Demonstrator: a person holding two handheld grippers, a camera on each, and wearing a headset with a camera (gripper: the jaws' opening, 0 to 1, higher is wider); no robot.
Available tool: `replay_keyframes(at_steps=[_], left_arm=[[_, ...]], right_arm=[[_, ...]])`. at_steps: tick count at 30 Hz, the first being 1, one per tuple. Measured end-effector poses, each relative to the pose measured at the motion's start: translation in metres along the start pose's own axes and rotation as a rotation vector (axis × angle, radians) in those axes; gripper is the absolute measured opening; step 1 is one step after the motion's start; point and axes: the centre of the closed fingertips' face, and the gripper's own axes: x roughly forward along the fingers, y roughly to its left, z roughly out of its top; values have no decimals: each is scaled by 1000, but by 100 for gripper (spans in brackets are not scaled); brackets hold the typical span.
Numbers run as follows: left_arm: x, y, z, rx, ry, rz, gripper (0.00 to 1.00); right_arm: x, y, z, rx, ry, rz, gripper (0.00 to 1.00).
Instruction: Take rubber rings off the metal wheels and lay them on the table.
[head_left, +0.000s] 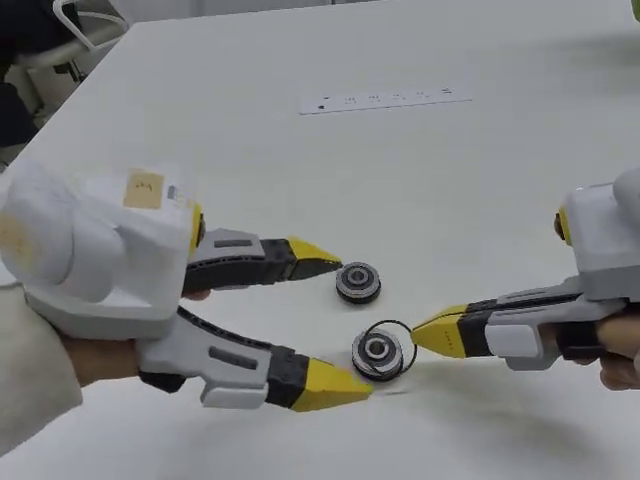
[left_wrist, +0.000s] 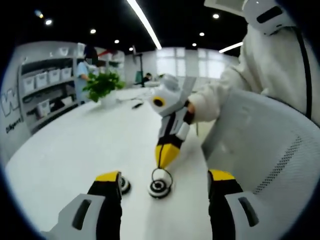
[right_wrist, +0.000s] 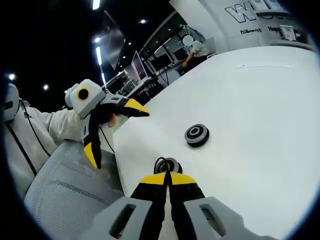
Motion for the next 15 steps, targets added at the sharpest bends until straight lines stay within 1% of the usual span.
replay_keyframes(at_steps=[3, 6, 8, 10, 13, 15], left_arm=[[-11, 0, -1, -15, -1, 12, 73], [-19, -1, -3, -18, 9, 25, 75], [-25, -4, -4, -20, 6, 35, 76], [-30, -5, -4, -23, 2, 40, 78], [-37, -7, -6, -27, 10, 44, 83], [-43, -8, -7, -28, 13, 52, 85]], right_arm=[[-3, 1, 0, 2, 2, -2, 0], [-5, 2, -1, -5, 9, -4, 0], [-7, 3, 0, -7, 10, -4, 0], [-8, 4, 1, -7, 11, -3, 0], [-10, 7, 3, -8, 4, 1, 0], [-10, 9, 5, -9, 2, 2, 0]])
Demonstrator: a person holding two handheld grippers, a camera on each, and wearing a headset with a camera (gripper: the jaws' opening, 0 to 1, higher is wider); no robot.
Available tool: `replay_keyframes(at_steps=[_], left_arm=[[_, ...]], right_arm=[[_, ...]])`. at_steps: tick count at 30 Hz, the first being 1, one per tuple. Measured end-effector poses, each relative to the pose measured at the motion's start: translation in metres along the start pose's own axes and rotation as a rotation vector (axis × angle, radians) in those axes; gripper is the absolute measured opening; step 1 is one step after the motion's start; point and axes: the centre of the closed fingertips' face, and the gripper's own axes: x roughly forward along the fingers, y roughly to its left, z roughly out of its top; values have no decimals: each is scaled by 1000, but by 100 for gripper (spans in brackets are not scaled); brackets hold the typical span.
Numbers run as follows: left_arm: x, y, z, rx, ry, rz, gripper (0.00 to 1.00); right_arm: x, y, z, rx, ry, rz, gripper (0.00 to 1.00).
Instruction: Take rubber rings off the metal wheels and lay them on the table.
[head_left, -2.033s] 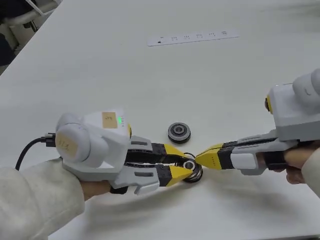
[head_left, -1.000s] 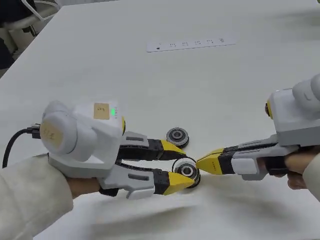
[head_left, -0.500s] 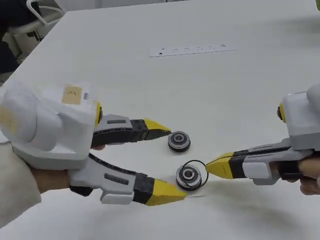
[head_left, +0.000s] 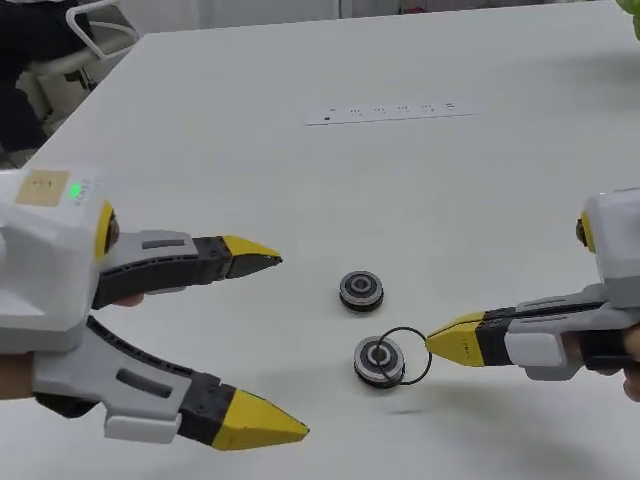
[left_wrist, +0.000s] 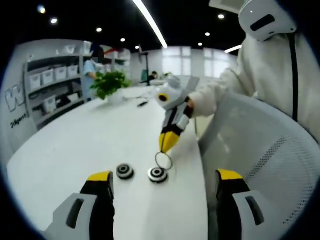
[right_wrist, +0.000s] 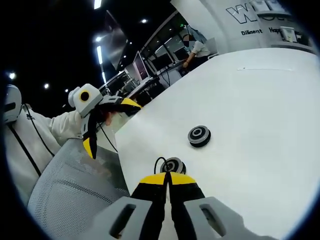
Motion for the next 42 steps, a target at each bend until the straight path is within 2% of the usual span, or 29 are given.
replay_keyframes(at_steps=[8, 15, 19, 26, 32, 42], left_arm=[[-25, -1, -4, -4, 25, 24, 90], [-46, 2, -5, -22, 18, 70, 90], [-58, 0, -10, -20, 29, 101, 90], [-74, 1, -20, -71, 11, 164, 91], [-80, -2, -26, -97, 0, 199, 91], [-76, -12, -42, -141, 3, 202, 92]], right_arm=[[-1, 10, 8, -3, -12, 16, 0], [-1, 18, 13, -19, -17, 25, 0], [-1, 23, 15, -28, -11, 34, 0], [2, 29, 21, -44, -3, 50, 0], [7, 37, 25, -61, 12, 72, 0], [14, 47, 27, -87, 37, 102, 0]])
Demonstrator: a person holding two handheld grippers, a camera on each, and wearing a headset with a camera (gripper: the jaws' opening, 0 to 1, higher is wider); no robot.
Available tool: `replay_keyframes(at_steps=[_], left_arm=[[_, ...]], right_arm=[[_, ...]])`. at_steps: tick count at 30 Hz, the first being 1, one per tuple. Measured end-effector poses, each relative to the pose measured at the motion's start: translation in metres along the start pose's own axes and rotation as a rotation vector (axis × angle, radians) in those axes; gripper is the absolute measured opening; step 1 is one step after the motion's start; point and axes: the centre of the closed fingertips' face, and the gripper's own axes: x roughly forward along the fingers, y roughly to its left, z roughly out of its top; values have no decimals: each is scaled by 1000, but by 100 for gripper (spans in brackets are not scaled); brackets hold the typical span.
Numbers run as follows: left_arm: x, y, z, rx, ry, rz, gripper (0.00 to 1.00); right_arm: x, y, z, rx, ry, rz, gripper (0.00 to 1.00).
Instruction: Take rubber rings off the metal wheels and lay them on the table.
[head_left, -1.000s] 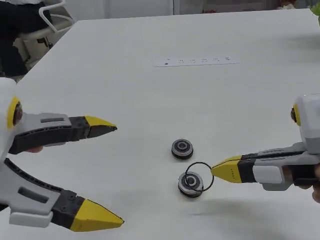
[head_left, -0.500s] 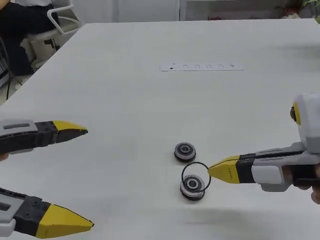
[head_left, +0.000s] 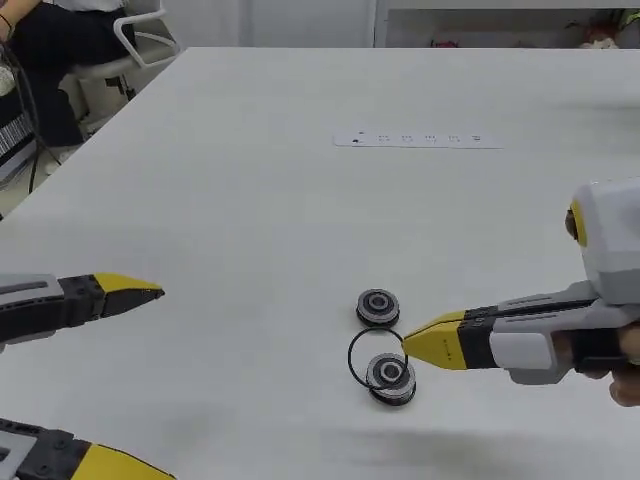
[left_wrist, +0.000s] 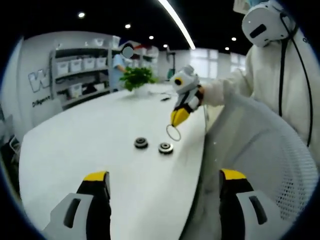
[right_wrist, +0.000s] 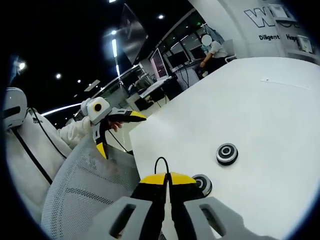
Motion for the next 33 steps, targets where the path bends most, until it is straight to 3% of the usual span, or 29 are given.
replay_keyframes(at_steps=[10, 17, 28, 33], left_arm=[[6, -1, -2, -26, -5, 3, 93], [9, -3, -1, -32, -12, -6, 93], [9, -4, -2, -47, -13, -6, 93], [10, -5, -2, -48, -8, -8, 93]], right_arm=[[16, 12, 4, -10, 26, 49, 0], [30, 22, 3, -44, 79, 91, 0], [48, 22, 7, -83, 120, 106, 0], [60, 18, 0, -87, 151, 102, 0]])
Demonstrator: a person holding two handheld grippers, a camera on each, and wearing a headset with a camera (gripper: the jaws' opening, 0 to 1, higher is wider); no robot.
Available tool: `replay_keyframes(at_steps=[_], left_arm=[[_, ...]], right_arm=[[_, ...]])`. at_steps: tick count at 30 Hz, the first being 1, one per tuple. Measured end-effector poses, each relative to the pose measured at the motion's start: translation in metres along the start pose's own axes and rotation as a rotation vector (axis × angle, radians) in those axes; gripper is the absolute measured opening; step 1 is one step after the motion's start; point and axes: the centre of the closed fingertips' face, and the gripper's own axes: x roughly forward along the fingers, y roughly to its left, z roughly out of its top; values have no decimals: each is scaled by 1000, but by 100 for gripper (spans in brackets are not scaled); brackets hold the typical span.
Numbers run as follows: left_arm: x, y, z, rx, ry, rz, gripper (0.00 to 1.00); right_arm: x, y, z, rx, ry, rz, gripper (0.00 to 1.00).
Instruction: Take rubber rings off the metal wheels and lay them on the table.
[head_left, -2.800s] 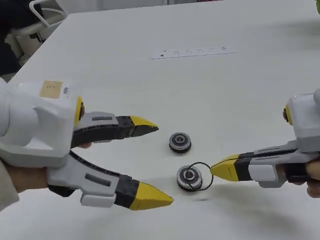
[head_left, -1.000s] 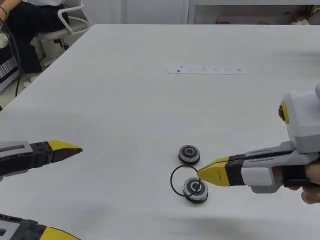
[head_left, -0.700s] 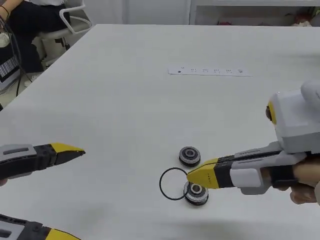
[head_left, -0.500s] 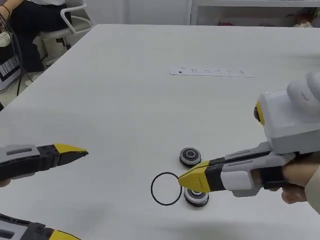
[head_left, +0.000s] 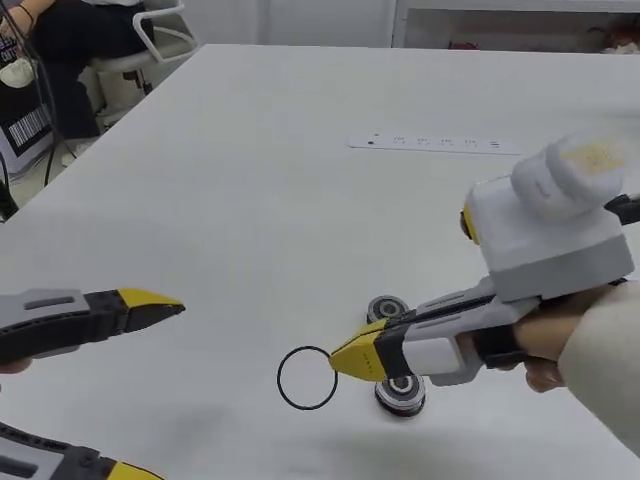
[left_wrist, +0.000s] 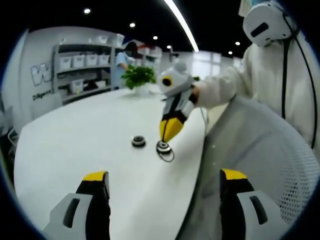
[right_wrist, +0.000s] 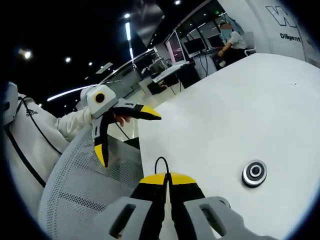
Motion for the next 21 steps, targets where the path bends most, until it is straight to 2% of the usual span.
replay_keyframes(at_steps=[6, 21], left_arm=[[1, -1, -2, -6, 3, -2, 92], [2, -4, -1, -12, -2, -16, 92]], right_arm=[[10, -10, -7, 3, 29, -25, 0], [25, -24, -23, 25, 67, -70, 0]])
